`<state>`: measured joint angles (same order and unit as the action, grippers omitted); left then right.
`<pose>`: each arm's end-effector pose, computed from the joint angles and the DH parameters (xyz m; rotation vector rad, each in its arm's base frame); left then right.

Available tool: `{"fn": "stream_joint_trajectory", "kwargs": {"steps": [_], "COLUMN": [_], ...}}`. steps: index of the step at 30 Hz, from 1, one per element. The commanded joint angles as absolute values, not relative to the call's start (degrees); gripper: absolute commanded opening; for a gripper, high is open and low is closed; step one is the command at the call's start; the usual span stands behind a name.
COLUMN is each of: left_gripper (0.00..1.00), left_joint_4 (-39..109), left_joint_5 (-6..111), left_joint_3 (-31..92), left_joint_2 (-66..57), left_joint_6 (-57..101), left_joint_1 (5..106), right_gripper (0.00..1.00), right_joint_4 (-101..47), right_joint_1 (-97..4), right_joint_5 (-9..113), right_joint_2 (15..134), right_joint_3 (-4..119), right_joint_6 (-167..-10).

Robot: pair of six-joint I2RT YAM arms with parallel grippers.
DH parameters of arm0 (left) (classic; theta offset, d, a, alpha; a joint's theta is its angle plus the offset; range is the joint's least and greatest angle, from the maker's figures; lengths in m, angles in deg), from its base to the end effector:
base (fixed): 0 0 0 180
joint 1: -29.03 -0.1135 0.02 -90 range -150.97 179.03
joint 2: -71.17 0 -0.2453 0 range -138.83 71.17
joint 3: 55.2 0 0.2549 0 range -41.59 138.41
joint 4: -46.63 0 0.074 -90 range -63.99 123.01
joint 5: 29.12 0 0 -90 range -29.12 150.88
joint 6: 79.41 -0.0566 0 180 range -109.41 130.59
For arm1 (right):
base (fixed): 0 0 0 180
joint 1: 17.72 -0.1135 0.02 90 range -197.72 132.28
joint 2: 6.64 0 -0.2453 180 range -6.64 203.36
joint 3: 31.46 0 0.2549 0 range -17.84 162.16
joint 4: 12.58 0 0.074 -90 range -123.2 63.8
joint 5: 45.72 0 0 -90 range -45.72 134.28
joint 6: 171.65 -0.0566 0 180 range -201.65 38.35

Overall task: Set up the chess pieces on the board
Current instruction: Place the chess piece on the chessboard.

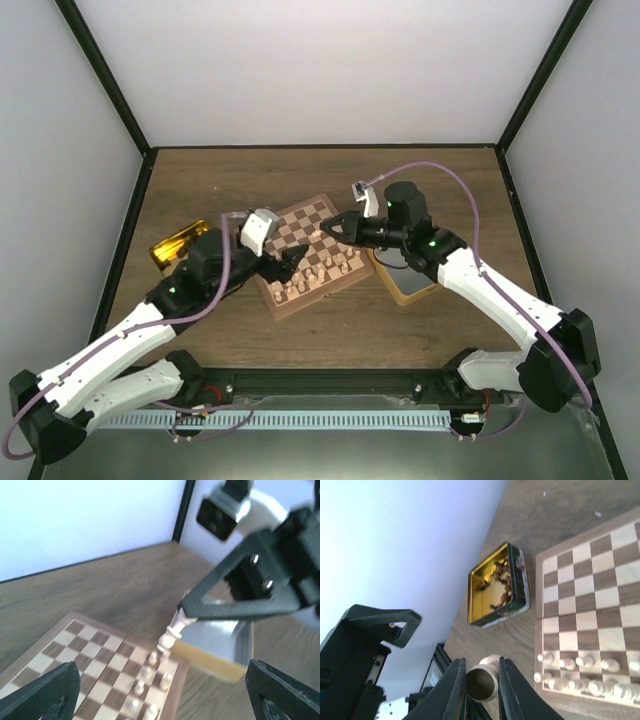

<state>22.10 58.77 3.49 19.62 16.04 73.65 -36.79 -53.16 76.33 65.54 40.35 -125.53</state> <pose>0.1729 -0.1736 0.2983 0.6693 1.8034 -0.6301 0.2358 0.2047 0.2946 -0.2428 2.2240 1.3883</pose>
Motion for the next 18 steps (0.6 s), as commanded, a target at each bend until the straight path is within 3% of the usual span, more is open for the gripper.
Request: {"fn": "stream_joint_trajectory", "kwargs": {"steps": [1,8,12,18], "left_gripper": [0.93,0.93,0.88,0.72], "left_joint_4": [34.29,53.57,56.69,72.07], "left_joint_5": [60.11,55.23,52.17,39.11], "left_joint_3": [2.41,-1.47,2.4,2.51], "left_joint_2": [23.84,24.47,21.08,13.54], "left_joint_6": [37.01,67.03,73.54,84.43], "left_joint_1": [72.91,70.02,66.56,65.91], "right_gripper": [0.07,0.07,0.08,0.08], "right_joint_4": [-22.23,-7.65,1.57,5.88], "right_joint_1": [-52.34,-52.42,-52.42,-52.37], "right_joint_5": [75.32,78.55,78.98,79.62], "right_joint_2": [62.6,55.91,51.28,49.6], "right_joint_3": [38.9,34.6,31.16,30.24], "right_joint_6": [-130.82,-133.56,-135.15,-135.42]}}
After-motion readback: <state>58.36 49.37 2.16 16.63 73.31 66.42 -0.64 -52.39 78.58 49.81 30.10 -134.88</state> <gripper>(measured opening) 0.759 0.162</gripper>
